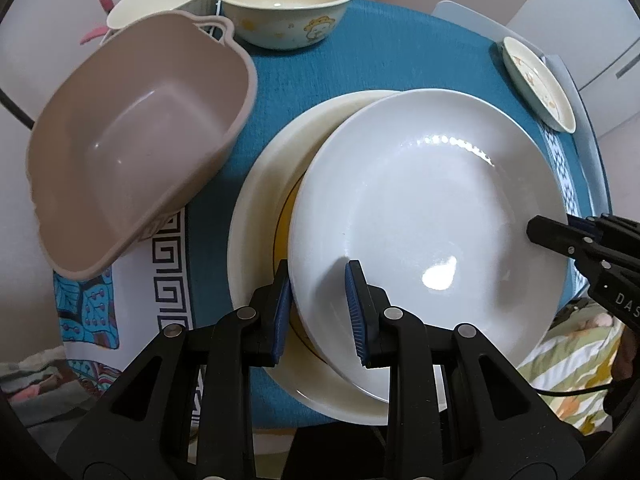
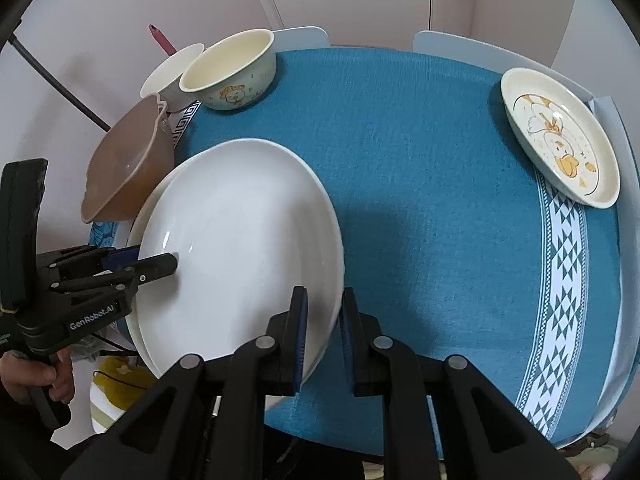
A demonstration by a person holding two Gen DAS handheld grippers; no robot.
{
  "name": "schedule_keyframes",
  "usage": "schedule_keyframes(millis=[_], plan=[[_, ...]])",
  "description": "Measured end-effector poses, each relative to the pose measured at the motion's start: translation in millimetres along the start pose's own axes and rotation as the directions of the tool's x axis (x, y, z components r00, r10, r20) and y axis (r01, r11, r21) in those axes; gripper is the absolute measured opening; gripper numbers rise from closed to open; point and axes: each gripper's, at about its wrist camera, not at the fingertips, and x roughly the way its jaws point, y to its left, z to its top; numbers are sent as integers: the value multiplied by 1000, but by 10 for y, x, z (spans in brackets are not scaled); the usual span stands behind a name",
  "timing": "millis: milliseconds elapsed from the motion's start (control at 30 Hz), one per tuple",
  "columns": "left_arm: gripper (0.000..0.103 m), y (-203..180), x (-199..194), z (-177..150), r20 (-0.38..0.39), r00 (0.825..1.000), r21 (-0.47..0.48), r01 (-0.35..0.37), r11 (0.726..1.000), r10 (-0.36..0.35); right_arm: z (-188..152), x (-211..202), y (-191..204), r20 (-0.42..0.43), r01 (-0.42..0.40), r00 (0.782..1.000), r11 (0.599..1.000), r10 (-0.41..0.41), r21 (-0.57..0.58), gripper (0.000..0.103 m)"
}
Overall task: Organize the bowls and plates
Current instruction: 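Carry the white plate with both grippers and lower it onto the yellow plate, then open both grippers and pull them back from the plate stack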
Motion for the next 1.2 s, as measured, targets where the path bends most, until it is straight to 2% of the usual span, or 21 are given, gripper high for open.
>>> schedule_keyframes(millis=[133,267,467,567,733,833,967,1200], plan=[[24,-149,13,38,4,997,45,-81,996,80,-26,1,28,-5,24,1000,999,-25,-26,15],[24,-307,19,29,31,982,118,-187,975,185,-35,28,65,-8,58,998,997,-58,-50,15],[23,-368,18,4,60,960,146,-279,949,273,-65,55,122,-9,56,998,994,-57,-92,15],[23,-393,10,-36,68,954,156,-298,942,291,-83,48,174,4,79,997,989,-79,-128,15],[24,-476,-10,-53,99,933,170,-359,918,346,-82,66,259,14,115,993,977,-115,-180,15],[24,-445,-45,-74,101,932,162,-361,919,348,-72,43,264,21,124,992,973,-122,-192,15],[24,-477,-78,-123,110,921,163,-388,907,374,-48,20,270,23,120,993,973,-118,-196,15],[24,-492,-106,-139,109,920,148,-391,909,378,-65,-10,252,27,115,993,972,-112,-203,15]])
